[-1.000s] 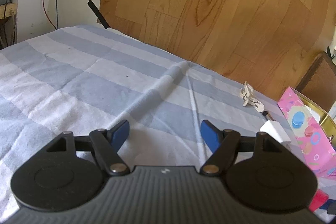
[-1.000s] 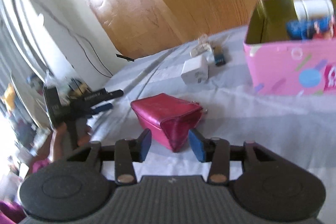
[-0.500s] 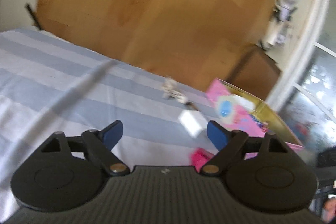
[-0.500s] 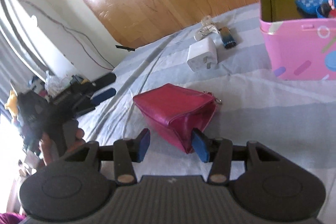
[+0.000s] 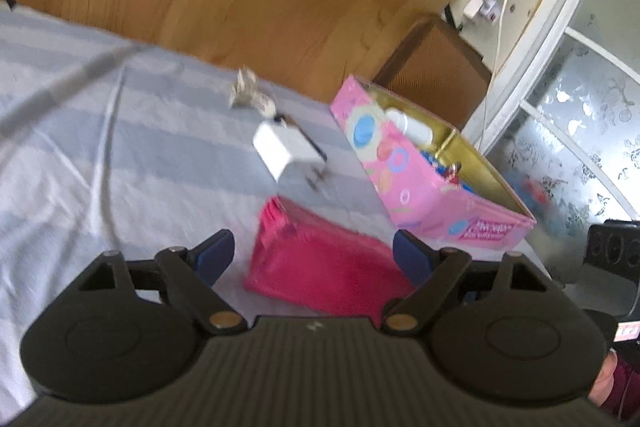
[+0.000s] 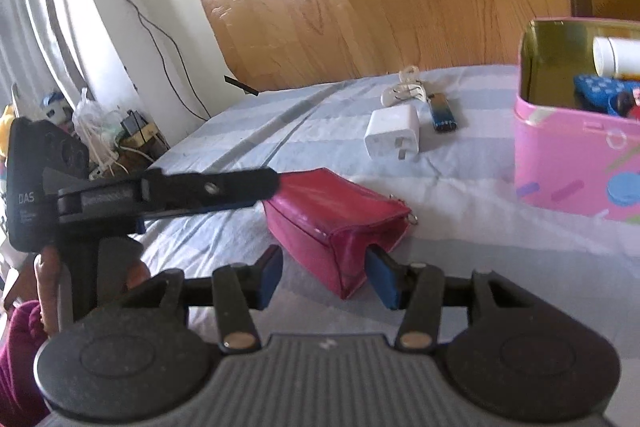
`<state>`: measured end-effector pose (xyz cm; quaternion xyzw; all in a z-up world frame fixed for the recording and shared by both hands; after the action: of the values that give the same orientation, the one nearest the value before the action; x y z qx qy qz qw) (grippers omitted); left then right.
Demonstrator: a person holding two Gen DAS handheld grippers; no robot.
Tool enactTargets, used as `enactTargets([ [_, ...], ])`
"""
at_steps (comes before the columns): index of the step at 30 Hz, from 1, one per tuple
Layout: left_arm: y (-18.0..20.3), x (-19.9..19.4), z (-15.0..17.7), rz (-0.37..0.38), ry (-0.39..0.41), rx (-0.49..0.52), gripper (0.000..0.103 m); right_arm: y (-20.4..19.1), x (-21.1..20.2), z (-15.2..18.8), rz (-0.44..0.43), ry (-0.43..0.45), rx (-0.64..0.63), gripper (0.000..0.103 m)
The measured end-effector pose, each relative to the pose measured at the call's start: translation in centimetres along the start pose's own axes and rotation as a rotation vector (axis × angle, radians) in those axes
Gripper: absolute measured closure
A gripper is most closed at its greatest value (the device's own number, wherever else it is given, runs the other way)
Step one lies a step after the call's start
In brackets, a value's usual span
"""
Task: Organize rigid objects
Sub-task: 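Close the right tool on the red pouch and lift it, then carry the red pouch into the pink tin and open the right tool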
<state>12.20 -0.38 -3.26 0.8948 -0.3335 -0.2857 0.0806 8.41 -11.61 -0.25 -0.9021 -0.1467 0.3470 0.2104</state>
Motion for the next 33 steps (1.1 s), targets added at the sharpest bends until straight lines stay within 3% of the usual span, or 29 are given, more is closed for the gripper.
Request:
enactTargets([
  [2, 0.7, 0.4, 0.3, 0.014, -0.01, 0.004, 0.027, -0.4, 0.2, 0.1, 0.008, 0.001, -0.025, 0.064],
  [4, 1.3, 0.2, 0.2, 0.005, 0.0, 0.02, 0.032, -0.5, 0.4, 0.3, 0.061, 0.017, -0.068, 0.079],
  [7, 1.5, -0.5, -0.2, 0.01, 0.016, 0.009, 0.04, -0.6, -0.3, 0.4, 0.075, 0.041, -0.1, 0.08],
  [13, 4.0, -1.0, -2.8, 0.016, 0.069, 0.058, 0.041, -1.6, -2.8, -0.7, 0.098, 0.149, -0.175, 0.08],
  [18, 7.3, 0.1, -6.6, 0.076, 0.116, 0.128, 0.041, -1.6, -5.9, -2.4, 0.151, 0.289, -0.232, 0.08],
  [25, 13.3, 5.9, -10.0, 0.145, 0.124, 0.254, 0.041, 2.5, -9.5, -5.1, 0.293, 0.436, -0.245, 0.08],
  [33, 16.2, 13.6, -10.0, 0.151, 0.017, 0.301, 0.042, 10.2, -9.1, -8.0, 0.407, 0.402, -0.162, 0.082],
])
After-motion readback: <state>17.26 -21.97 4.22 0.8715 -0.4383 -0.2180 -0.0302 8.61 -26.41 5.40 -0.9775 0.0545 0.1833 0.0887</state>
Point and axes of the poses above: each gripper's, at about its wrist camera, not at the fingertips, and x roughly the way its jaws point, y to its right, z to its underside, the point moved 7 cm from there along x, roughly the way its jaws point, and after that the axes turned 10 degrees about x, right-handed, at the moved point
